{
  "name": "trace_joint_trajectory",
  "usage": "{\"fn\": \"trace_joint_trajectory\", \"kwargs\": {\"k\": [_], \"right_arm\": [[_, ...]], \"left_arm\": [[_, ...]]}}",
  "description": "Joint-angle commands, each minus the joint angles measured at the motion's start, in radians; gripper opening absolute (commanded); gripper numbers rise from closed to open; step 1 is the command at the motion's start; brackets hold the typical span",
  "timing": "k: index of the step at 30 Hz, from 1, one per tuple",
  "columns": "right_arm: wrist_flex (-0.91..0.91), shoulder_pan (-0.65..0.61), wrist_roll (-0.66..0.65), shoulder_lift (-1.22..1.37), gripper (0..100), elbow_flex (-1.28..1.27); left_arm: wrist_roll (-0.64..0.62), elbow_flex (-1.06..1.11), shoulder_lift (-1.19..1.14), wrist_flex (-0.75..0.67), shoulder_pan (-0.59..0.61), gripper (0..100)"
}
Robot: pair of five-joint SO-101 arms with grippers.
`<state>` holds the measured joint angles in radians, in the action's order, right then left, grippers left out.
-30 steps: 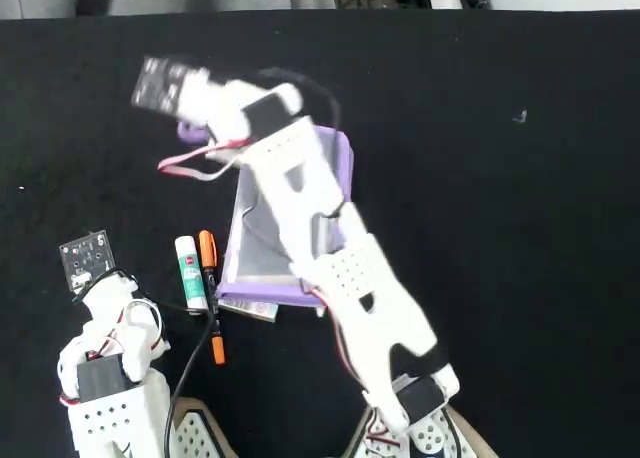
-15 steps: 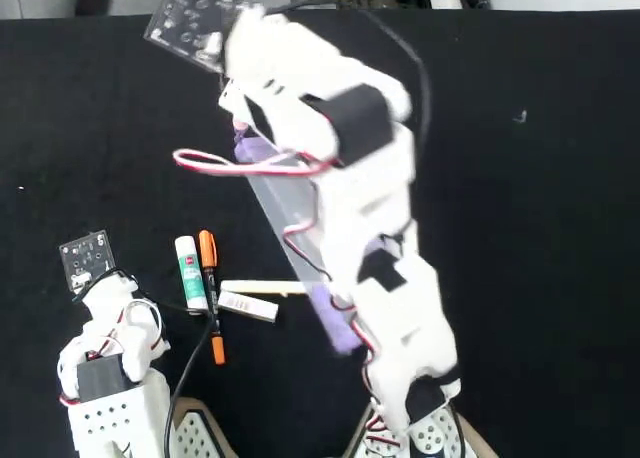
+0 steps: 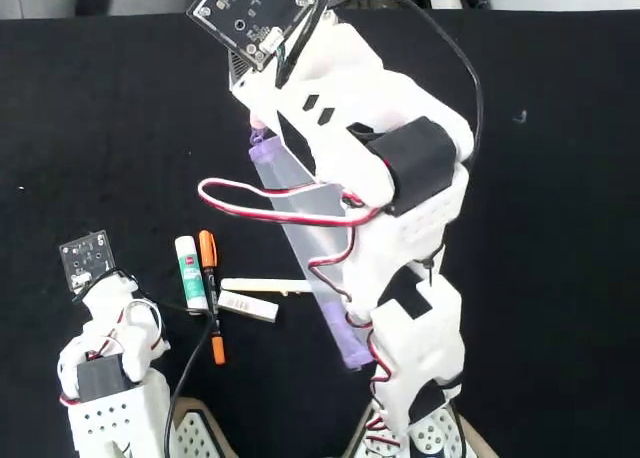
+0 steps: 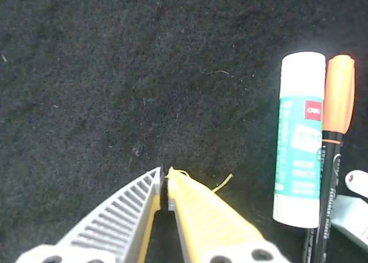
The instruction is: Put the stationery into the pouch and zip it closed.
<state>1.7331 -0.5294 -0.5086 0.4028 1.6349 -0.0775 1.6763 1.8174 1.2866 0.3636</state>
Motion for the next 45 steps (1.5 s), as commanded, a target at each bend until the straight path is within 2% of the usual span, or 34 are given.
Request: {"fn": "trace_joint_trajectory", "kwargs": {"k": [1, 11, 18, 24, 32, 34, 36, 39, 41, 43, 45], "right_arm": [[-0.005, -0.009, 0.071, -0.111, 1.1, 0.038], [-0.003, -0.009, 0.146, -0.180, 1.1, 0.038], [0.006, -0.009, 0.141, -0.180, 1.1, 0.038], [0.006, -0.009, 0.137, -0.179, 1.1, 0.038], [0.009, -0.008, 0.137, -0.182, 1.1, 0.038], [0.008, -0.008, 0.137, -0.182, 1.1, 0.038], [0.008, -0.008, 0.137, -0.182, 1.1, 0.038], [0.008, -0.008, 0.137, -0.182, 1.1, 0.038], [0.008, -0.008, 0.137, -0.182, 1.1, 0.038], [0.008, -0.008, 0.137, -0.182, 1.1, 0.038], [0.006, -0.006, 0.137, -0.182, 1.1, 0.038]], "left_arm": [[0.000, 0.022, 0.005, -0.012, -0.005, 3], [0.000, 0.022, 0.005, -0.012, -0.005, 3], [0.000, 0.022, 0.005, -0.012, -0.015, 3], [-0.006, 0.022, 0.005, -0.014, -0.114, 3], [0.002, 0.016, 0.006, -0.025, -0.321, 3], [0.002, -0.015, 0.006, -0.069, -0.358, 3], [0.035, -0.062, 0.006, -0.195, -0.404, 3], [0.222, -0.150, 0.006, -0.354, -0.481, 6], [0.270, -0.182, 0.006, -0.419, -0.553, 13], [0.204, -0.194, 0.006, -0.499, -0.627, 22], [0.074, -0.206, 0.006, -0.574, -0.699, 29]]}}
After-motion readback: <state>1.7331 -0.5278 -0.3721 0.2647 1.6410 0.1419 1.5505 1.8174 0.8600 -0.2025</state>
